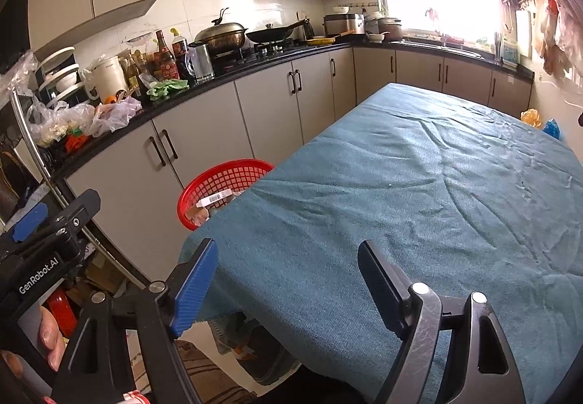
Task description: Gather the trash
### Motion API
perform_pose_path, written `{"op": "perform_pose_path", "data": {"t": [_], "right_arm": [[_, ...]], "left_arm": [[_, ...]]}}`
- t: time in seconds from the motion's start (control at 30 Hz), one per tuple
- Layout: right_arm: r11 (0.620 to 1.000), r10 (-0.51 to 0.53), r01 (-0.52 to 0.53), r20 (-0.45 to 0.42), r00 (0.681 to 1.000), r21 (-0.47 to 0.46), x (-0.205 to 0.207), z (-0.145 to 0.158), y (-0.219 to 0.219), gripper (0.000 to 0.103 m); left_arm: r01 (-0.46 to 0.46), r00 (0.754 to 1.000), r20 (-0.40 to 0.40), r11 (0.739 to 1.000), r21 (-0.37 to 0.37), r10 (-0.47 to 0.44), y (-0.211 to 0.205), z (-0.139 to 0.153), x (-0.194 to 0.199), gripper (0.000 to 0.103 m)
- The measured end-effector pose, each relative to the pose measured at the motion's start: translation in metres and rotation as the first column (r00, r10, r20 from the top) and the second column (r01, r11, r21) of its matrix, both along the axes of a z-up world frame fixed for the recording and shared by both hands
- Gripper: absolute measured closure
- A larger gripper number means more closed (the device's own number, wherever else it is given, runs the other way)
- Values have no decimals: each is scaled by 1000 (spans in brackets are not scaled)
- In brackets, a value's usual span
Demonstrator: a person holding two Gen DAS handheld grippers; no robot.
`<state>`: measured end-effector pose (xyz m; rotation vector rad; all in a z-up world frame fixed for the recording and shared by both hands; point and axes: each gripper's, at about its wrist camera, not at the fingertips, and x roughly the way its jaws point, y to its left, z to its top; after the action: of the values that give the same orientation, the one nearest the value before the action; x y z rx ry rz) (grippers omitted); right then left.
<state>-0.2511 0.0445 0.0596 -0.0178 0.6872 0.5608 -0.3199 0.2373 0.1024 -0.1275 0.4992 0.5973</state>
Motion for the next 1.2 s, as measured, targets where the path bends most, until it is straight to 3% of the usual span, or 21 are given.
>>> {"op": "perform_pose_path", "data": {"t": [0.6, 1.2], "right_arm": [[998, 14, -14, -1, 1000, -60, 0, -11, 18, 19], [996, 14, -16, -18, 1000, -87, 7, -21, 25, 19]], "left_arm": [[-1, 997, -72, 996, -94, -6, 16, -19, 15, 0], [-11, 994, -109, 990, -140, -4, 28, -33, 23, 0]]}}
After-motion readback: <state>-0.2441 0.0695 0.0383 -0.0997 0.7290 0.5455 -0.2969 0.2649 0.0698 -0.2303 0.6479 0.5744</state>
